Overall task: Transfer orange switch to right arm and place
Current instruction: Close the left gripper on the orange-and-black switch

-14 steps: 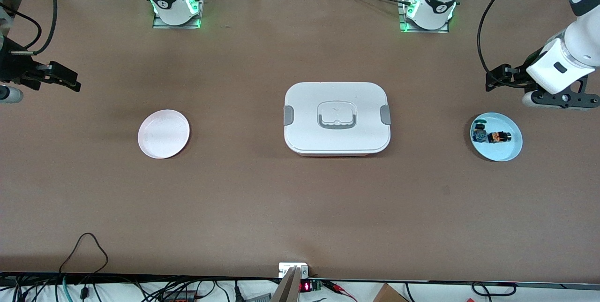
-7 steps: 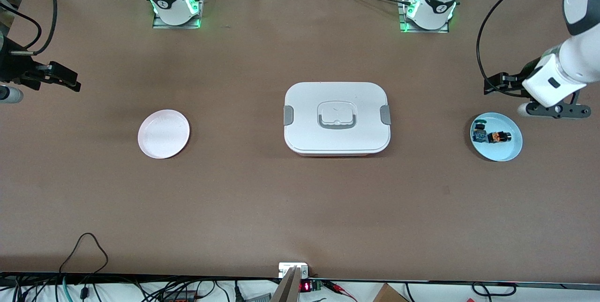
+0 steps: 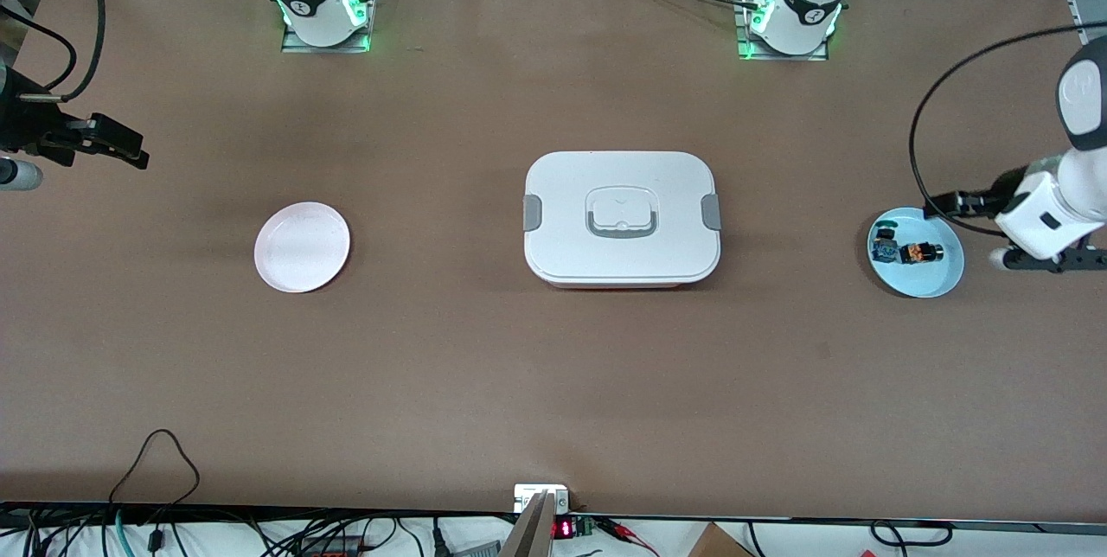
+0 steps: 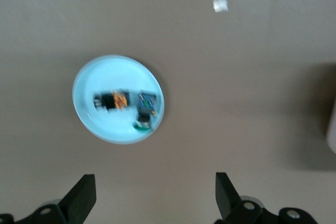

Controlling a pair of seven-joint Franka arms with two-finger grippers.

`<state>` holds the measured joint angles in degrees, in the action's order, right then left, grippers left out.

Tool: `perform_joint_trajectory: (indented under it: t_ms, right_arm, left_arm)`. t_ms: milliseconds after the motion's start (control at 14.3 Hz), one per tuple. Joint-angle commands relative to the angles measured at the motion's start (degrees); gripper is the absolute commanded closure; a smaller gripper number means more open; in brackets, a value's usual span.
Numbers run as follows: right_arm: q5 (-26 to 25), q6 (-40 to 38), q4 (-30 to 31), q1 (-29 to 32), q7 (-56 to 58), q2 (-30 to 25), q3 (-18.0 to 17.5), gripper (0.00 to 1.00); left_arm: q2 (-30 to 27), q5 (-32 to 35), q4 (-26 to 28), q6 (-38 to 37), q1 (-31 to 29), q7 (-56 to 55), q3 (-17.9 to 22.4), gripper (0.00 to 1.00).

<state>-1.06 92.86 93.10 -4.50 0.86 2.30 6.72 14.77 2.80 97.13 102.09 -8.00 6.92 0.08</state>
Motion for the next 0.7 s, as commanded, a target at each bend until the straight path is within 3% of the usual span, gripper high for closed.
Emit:
perform_joint_trajectory:
  t_ms: [0, 419, 628]
  right_arm:
    - [-0.2, -0.4, 0.8, -0.1, 0.6, -1.0, 0.1, 0.0]
    - [-0.2, -0.4, 0.8, 0.0, 0.6, -1.0, 0.1, 0.0]
    - [-0.2, -0.4, 0.8, 0.0, 0.6, -0.9, 0.1, 0.0]
  left_arm:
    - [4.8, 1.4, 1.2, 10.2, -3.0, 3.6, -0.5, 0.0]
    - [9.0, 1.4, 13.0, 30.2, -6.0, 3.7, -0.5, 0.0]
    - [9.1, 1.3, 15.7, 31.1, -8.0, 3.7, -0.4, 0.0]
